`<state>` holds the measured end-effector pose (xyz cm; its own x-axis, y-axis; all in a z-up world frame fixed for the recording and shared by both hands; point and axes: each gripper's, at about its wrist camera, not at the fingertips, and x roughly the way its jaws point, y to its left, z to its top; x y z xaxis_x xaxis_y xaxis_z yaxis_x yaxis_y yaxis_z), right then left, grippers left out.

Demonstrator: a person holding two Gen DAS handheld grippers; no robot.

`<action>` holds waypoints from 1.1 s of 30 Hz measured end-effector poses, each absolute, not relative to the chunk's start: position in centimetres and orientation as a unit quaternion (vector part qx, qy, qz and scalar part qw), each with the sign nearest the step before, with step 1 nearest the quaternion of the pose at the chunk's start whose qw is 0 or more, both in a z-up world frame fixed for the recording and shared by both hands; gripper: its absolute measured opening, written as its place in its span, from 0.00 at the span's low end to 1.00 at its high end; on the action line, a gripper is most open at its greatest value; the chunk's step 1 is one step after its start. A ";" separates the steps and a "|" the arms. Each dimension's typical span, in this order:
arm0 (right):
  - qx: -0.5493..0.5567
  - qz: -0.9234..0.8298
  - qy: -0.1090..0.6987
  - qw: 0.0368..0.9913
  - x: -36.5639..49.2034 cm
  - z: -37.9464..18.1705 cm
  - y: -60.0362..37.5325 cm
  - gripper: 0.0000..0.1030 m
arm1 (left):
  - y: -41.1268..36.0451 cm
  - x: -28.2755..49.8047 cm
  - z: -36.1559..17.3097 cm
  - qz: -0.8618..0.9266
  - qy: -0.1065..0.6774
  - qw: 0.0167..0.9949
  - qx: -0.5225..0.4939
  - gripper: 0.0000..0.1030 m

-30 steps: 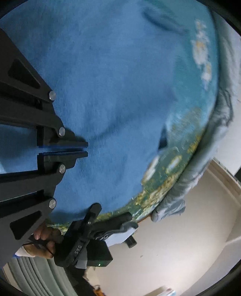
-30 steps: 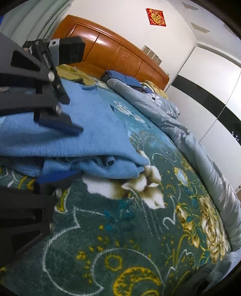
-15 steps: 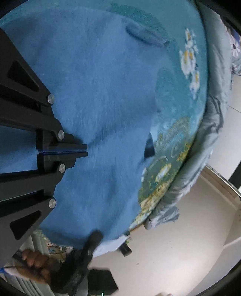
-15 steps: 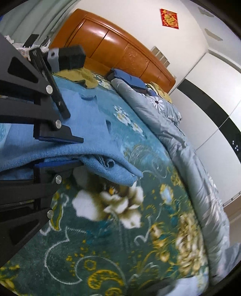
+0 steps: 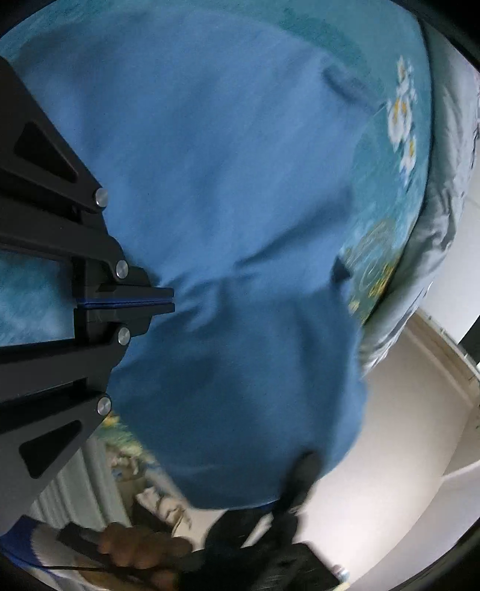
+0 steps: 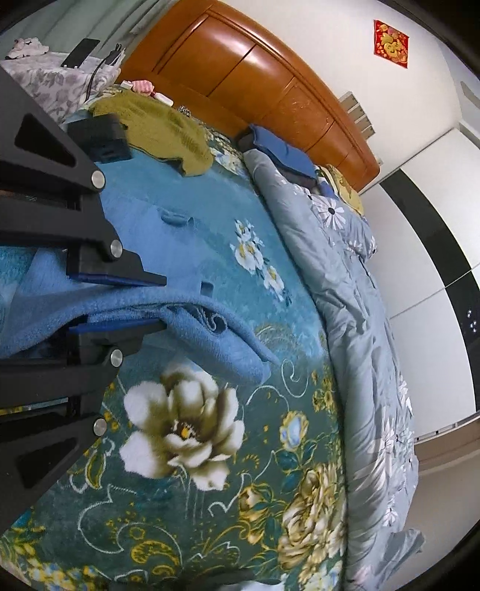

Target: Fold clothes

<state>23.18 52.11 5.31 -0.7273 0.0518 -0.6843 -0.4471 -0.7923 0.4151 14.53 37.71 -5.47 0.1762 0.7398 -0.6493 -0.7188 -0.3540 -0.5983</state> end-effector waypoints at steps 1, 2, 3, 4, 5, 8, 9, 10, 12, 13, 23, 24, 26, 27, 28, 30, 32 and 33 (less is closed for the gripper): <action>-0.342 0.883 0.289 0.143 23.1 5.4 51.9 0.17 | 37.8 15.3 -5.6 0.640 0.004 0.573 -0.512 0.02; -0.342 0.882 0.290 0.145 23.0 5.4 51.8 0.17 | 38.0 15.7 -5.8 0.641 0.015 0.573 -0.510 0.02; -0.343 0.880 0.293 0.145 23.0 5.4 51.8 0.17 | 38.2 16.1 -6.1 0.642 0.025 0.572 -0.510 0.02; -0.345 0.879 0.297 0.144 22.9 5.3 51.6 0.16 | 38.4 16.1 -6.6 0.639 0.026 0.570 -0.516 0.02; -0.347 0.877 0.299 0.144 22.8 5.2 51.5 0.16 | 38.5 16.0 -7.0 0.636 0.025 0.569 -0.521 0.01; -0.355 0.875 0.293 0.147 22.2 5.3 50.8 0.16 | 37.3 15.0 -6.6 0.635 -0.001 0.572 -0.519 0.02; -0.355 0.876 0.290 0.146 22.0 5.5 50.6 0.16 | 36.6 14.6 -6.1 0.642 -0.006 0.572 -0.511 0.02; -0.357 0.877 0.287 0.145 21.6 5.7 50.3 0.16 | 35.9 14.3 -5.7 0.649 -0.011 0.571 -0.502 0.02; -0.360 0.878 0.280 0.143 20.9 6.1 49.7 0.16 | 34.2 13.0 -4.9 0.664 -0.027 0.564 -0.490 0.02; -0.362 0.879 0.276 0.141 20.5 6.3 49.4 0.16 | 33.3 12.2 -4.6 0.672 -0.039 0.555 -0.488 0.02; -0.395 0.880 0.251 0.077 12.9 4.5 42.7 0.16 | 25.6 6.1 -4.4 0.721 -0.129 0.474 -0.489 0.02; -0.403 0.877 0.250 0.071 12.0 3.6 41.7 0.16 | 24.7 5.9 -4.7 0.722 -0.131 0.468 -0.492 0.02; -0.421 0.871 0.245 0.064 10.6 2.1 40.2 0.16 | 23.6 5.3 -5.0 0.724 -0.133 0.458 -0.498 0.02; -0.433 0.867 0.238 0.063 9.8 1.1 39.3 0.16 | 22.9 5.2 -5.2 0.724 -0.135 0.455 -0.500 0.02; -0.443 0.863 0.234 0.064 9.3 0.3 38.7 0.16 | 22.3 5.0 -5.3 0.724 -0.136 0.453 -0.503 0.02; -0.459 0.856 0.230 0.064 8.6 -1.2 37.9 0.16 | 21.7 5.1 -5.5 0.725 -0.133 0.450 -0.503 0.02; -0.468 0.852 0.222 0.068 8.2 -2.3 37.3 0.16 | 20.5 5.2 -5.5 0.725 -0.133 0.451 -0.504 0.02; -0.470 0.852 0.219 0.069 8.3 -2.4 37.2 0.16 | 20.3 5.2 -5.5 0.724 -0.134 0.451 -0.504 0.02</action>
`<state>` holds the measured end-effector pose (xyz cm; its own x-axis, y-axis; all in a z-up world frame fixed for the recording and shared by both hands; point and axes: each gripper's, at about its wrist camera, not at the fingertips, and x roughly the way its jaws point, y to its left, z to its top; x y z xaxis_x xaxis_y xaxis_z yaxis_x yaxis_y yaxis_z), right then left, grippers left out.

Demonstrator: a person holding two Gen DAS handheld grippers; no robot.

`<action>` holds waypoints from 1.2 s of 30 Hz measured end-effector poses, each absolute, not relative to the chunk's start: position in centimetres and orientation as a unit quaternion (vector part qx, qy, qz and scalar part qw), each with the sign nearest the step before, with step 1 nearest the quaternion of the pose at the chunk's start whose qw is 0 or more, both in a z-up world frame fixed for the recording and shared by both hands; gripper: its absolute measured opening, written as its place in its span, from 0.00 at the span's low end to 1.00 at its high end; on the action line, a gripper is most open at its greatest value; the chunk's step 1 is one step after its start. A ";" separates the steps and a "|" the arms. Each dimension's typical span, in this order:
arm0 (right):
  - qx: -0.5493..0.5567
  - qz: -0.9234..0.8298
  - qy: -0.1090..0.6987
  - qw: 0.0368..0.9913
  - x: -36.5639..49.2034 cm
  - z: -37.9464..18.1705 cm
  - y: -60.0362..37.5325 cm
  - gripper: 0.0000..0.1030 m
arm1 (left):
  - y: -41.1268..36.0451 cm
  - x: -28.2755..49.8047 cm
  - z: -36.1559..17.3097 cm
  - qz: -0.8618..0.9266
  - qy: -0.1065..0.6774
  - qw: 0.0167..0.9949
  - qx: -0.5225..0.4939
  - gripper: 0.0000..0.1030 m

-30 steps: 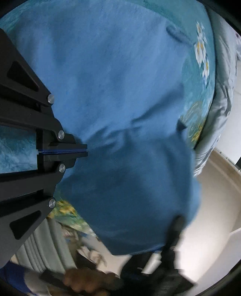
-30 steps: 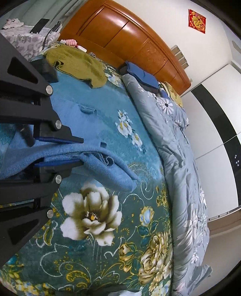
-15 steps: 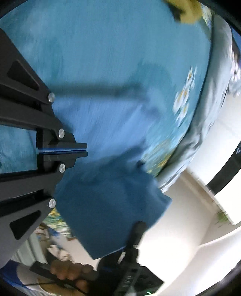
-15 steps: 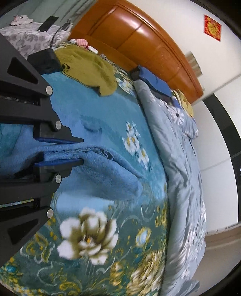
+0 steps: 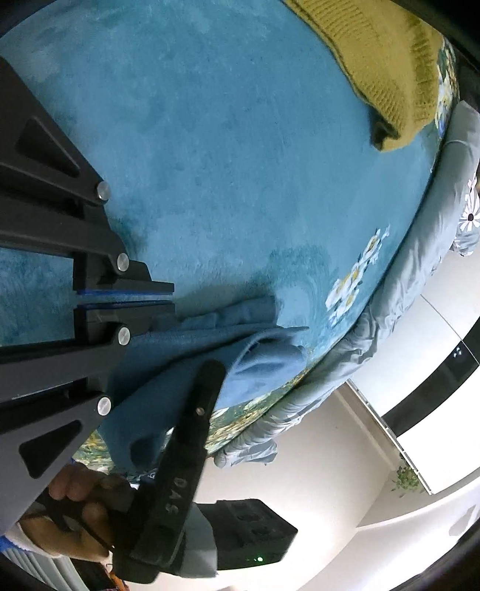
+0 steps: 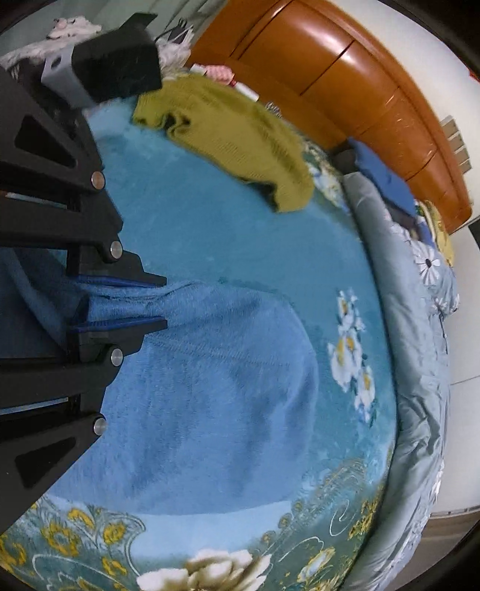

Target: Fold clothes

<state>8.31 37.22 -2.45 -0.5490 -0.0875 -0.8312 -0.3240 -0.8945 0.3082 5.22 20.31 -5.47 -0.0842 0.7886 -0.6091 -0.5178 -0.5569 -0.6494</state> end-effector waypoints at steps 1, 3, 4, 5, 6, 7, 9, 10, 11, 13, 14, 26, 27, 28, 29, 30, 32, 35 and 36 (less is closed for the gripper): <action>-0.471 0.852 0.216 0.071 8.4 -2.6 37.1 0.16 | 20.2 5.2 -5.5 0.723 -0.137 0.451 -0.505 0.02; -0.474 0.854 0.205 0.070 8.4 -2.6 36.8 0.20 | 19.9 5.4 -5.4 0.721 -0.140 0.453 -0.505 0.02; -0.475 0.854 0.199 0.069 8.4 -2.5 36.6 0.21 | 19.9 5.5 -5.3 0.720 -0.141 0.455 -0.505 0.02; -0.476 0.856 0.193 0.066 8.4 -2.4 36.3 0.23 | 20.3 5.3 -5.3 0.718 -0.142 0.457 -0.505 0.02; -0.475 0.857 0.189 0.060 8.4 -2.2 36.0 0.23 | 20.3 5.3 -5.2 0.716 -0.146 0.462 -0.503 0.02; -0.473 0.859 0.190 0.054 8.4 -2.1 35.9 0.25 | 20.4 5.3 -5.1 0.714 -0.149 0.466 -0.501 0.02; -0.461 0.863 0.205 0.032 8.8 -1.4 35.7 0.26 | 20.3 5.4 -4.7 0.709 -0.158 0.477 -0.495 0.02; -0.454 0.865 0.213 0.023 9.1 -1.0 35.7 0.26 | 20.1 5.5 -4.3 0.706 -0.163 0.486 -0.489 0.02; -0.445 0.868 0.218 0.014 9.5 -0.6 35.8 0.27 | 20.0 5.6 -3.9 0.705 -0.167 0.493 -0.481 0.02; -0.425 0.880 0.211 0.017 10.6 0.5 36.0 0.27 | 20.0 5.8 -2.8 0.700 -0.175 0.514 -0.465 0.02; -0.412 0.886 0.209 0.027 11.4 1.1 36.4 0.27 | 20.1 5.9 -2.3 0.696 -0.177 0.525 -0.457 0.02; -0.379 0.875 0.279 0.115 19.1 1.0 42.5 0.27 | 24.9 8.2 -2.5 0.649 -0.141 0.576 -0.477 0.21; -0.382 0.873 0.281 0.117 19.4 0.7 42.8 0.27 | 24.9 8.2 -2.9 0.645 -0.148 0.575 -0.480 0.20; -0.383 0.871 0.284 0.118 19.7 0.4 43.1 0.27 | 24.9 8.2 -3.2 0.643 -0.154 0.573 -0.483 0.08; -0.384 0.869 0.288 0.118 20.0 0.1 43.2 0.27 | 24.8 8.2 -3.4 0.649 -0.152 0.569 -0.481 0.05; -0.384 0.867 0.294 0.115 20.2 -0.2 43.3 0.27 | 24.6 8.3 -3.4 0.656 -0.149 0.566 -0.477 0.05; -0.384 0.865 0.301 0.115 20.6 -0.6 43.5 0.27 | 24.2 8.4 -3.6 0.663 -0.147 0.562 -0.472 0.04; -0.385 0.863 0.306 0.117 21.1 -1.1 43.8 0.27 | 23.5 8.4 -4.3 0.670 -0.146 0.552 -0.474 0.03; -0.384 0.863 0.307 0.117 21.4 -1.2 43.9 0.27 | 23.1 8.2 -4.8 0.671 -0.150 0.545 -0.480 0.03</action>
